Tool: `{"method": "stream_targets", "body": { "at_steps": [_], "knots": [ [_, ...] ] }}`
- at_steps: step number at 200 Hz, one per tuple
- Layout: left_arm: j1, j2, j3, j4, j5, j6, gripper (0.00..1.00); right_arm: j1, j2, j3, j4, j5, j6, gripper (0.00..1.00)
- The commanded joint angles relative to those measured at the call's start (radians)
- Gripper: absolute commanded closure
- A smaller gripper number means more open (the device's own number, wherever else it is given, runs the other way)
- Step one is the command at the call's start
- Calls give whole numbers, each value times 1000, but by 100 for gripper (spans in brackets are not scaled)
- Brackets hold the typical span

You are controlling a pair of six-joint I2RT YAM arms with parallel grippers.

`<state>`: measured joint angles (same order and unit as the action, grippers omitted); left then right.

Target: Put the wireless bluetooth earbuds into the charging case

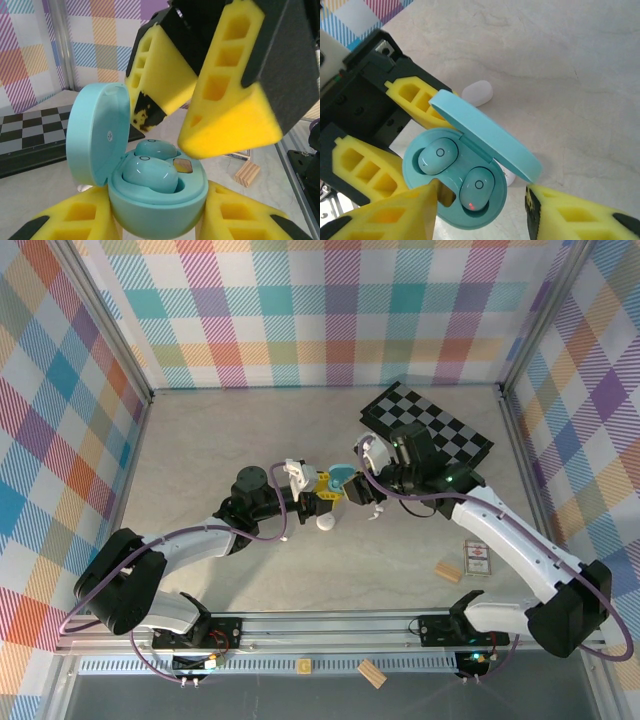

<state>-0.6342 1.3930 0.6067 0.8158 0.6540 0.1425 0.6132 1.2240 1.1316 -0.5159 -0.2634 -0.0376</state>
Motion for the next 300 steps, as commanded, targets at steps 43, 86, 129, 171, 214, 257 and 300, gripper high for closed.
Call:
{"method": "stream_targets", "body": {
  "at_steps": [43,86,129,171,214,257,300],
  "knots": [
    [-7,-8,10,51,16,12,77,-79,-18,31,216,0,241,33],
    [-7,-23,8,41,14,17,77,-87,155,195,87,81,247,29],
    [-7,-52,-1,18,-14,33,77,-89,212,242,-15,-13,172,25],
    [-7,-58,-3,28,-34,24,77,-89,152,198,-34,-52,127,24],
    [-7,-55,-3,62,-49,11,77,-133,66,119,57,-111,271,22],
    [-7,-45,-18,198,-129,-33,77,-261,47,-68,405,-525,689,22],
    [-7,-26,2,212,-168,-24,77,-259,83,-248,869,-653,1071,22]
  ]
}}
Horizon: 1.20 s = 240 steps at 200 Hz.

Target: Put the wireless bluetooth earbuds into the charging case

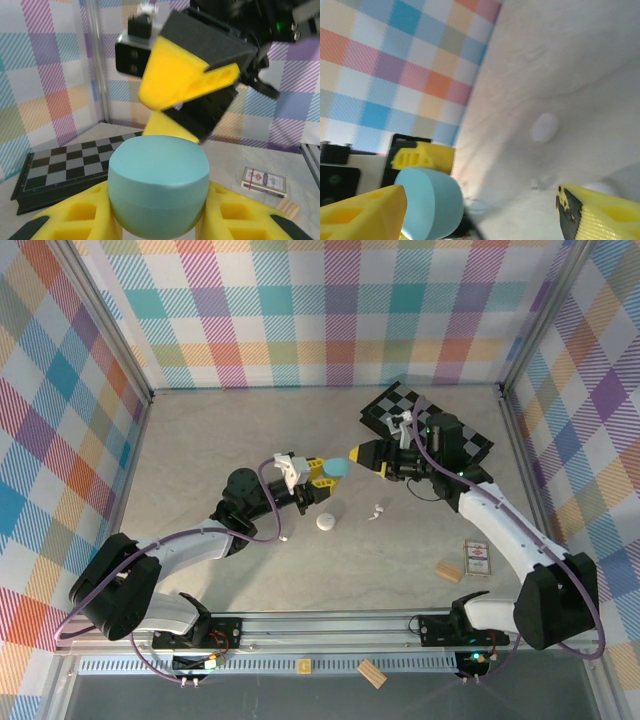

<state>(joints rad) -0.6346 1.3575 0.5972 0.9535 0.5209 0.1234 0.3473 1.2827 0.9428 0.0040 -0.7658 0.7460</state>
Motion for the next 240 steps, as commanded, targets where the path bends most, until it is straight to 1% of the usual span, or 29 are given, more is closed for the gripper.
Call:
{"method": "stream_targets", "body": {
  "at_steps": [1,34,46,66,78,88,95,104,124,141,153,158,170,181,186,195,209,220,226,240],
  "knots": [
    [-7,10,12,74,-35,-5,77,7,25,-62,358,-151,296,22],
    [-7,46,20,112,-67,-8,77,15,103,-150,714,-181,533,23],
    [-7,55,28,111,-68,-9,77,27,130,-166,797,-177,592,24],
    [-9,69,36,129,-60,-21,77,54,183,-184,934,-164,682,29],
    [-11,74,36,136,-54,-26,77,62,210,-190,1015,-157,739,36],
    [-13,75,35,136,-55,-27,77,62,229,-193,1061,-154,773,48],
    [-14,73,31,135,-59,-27,77,64,238,-193,1076,-154,786,54],
    [-16,73,27,135,-65,-24,77,64,242,-191,1077,-156,788,59],
    [-16,73,17,131,-83,-14,77,64,234,-190,1050,-160,771,74],
    [-16,74,13,123,-88,-7,76,64,220,-183,995,-162,733,83],
    [-16,71,10,119,-97,-1,72,64,206,-181,939,-156,689,85],
    [-16,69,8,119,-104,1,67,64,200,-176,910,-154,667,85],
    [-16,59,-2,115,-120,8,46,63,182,-167,825,-145,601,85],
    [-16,46,-12,98,-134,18,31,58,165,-153,724,-136,522,85],
    [-15,38,-18,89,-137,25,26,57,156,-146,687,-134,484,85],
    [-14,22,-29,63,-144,36,17,52,141,-122,548,-121,387,85],
    [-12,-11,-50,14,-157,52,9,47,130,-81,370,-80,238,84],
    [-11,-40,-72,-23,-169,60,7,46,136,-43,247,-41,134,84],
    [-10,-57,-83,-45,-176,66,6,45,149,-22,206,-27,92,83],
    [-10,-104,-115,-101,-196,70,2,46,195,13,179,-2,22,82]
  ]
}}
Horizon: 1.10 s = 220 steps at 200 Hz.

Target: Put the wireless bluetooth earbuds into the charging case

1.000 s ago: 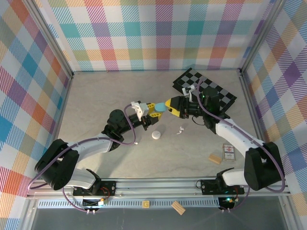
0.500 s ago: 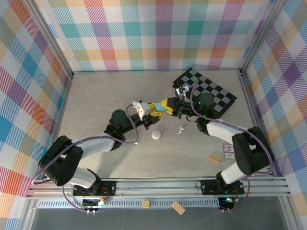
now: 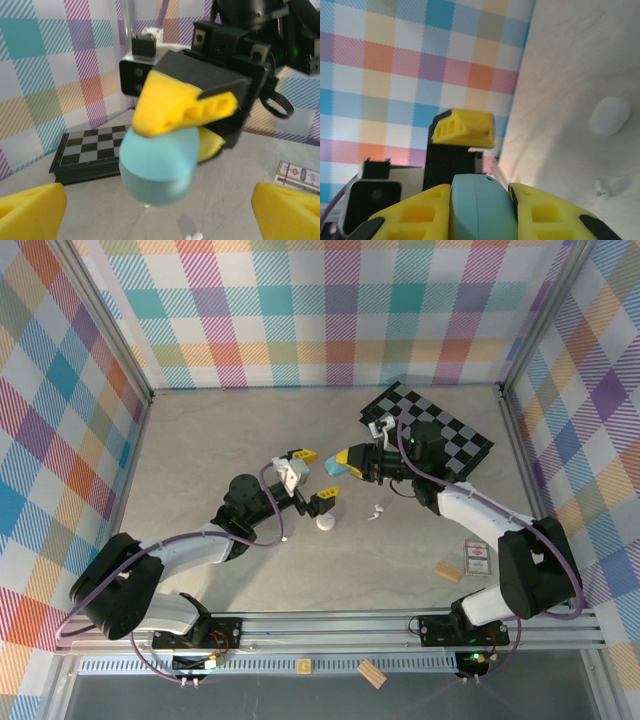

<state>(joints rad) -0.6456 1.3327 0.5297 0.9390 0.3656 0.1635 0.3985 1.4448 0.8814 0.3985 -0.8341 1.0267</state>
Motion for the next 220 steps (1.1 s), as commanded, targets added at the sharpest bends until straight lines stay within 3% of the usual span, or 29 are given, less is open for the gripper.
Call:
{"method": "stream_targets", "body": {
  "at_steps": [1,54,107,151,187,220],
  "knots": [
    [1,-82,-49,-91,-42,30,2,-6,38,77,-217,68,-262,82],
    [30,-247,-168,-196,-213,-55,0,-3,321,277,-340,239,-345,80],
    [67,-325,-214,-278,-244,-73,0,-1,611,475,-371,298,-325,80],
    [89,-343,-215,-322,-293,-122,0,0,753,599,-427,317,-330,75],
    [133,-342,-159,-480,-370,-187,0,-2,759,653,-537,389,-414,55],
    [161,-293,-15,-797,-494,-234,0,-3,668,637,-626,493,-514,33]
  ]
}}
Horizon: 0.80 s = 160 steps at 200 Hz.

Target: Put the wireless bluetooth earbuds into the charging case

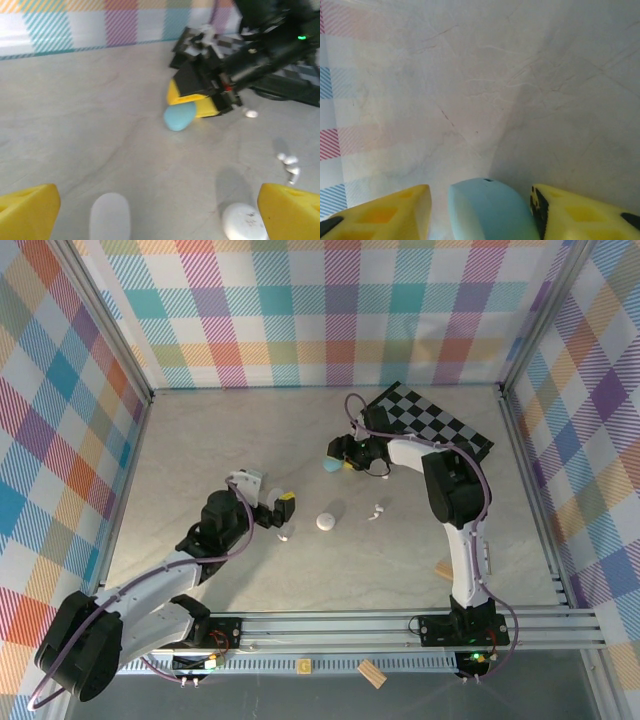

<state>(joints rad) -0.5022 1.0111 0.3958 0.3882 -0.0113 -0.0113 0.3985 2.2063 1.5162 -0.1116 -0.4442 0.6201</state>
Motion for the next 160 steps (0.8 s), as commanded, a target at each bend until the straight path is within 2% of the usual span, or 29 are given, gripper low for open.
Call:
{"method": "stream_targets", "body": {
  "at_steps": [1,35,87,134,149,160],
  "knots": [
    [17,31,124,-255,-120,-61,0,-4,-97,1,-117,106,-109,33],
    [26,138,272,-483,-153,-32,0,-4,-240,-92,-133,170,-163,27],
    [30,428,559,-846,-169,57,5,-16,-408,-241,-81,36,-140,25],
    [33,603,701,-936,-144,65,12,-42,-464,-313,-76,37,-148,25],
    [35,647,730,-953,-128,65,19,-49,-469,-327,-63,26,-142,24],
    [36,671,739,-954,-126,62,21,-50,-471,-332,-60,23,-140,24]
  ]
}}
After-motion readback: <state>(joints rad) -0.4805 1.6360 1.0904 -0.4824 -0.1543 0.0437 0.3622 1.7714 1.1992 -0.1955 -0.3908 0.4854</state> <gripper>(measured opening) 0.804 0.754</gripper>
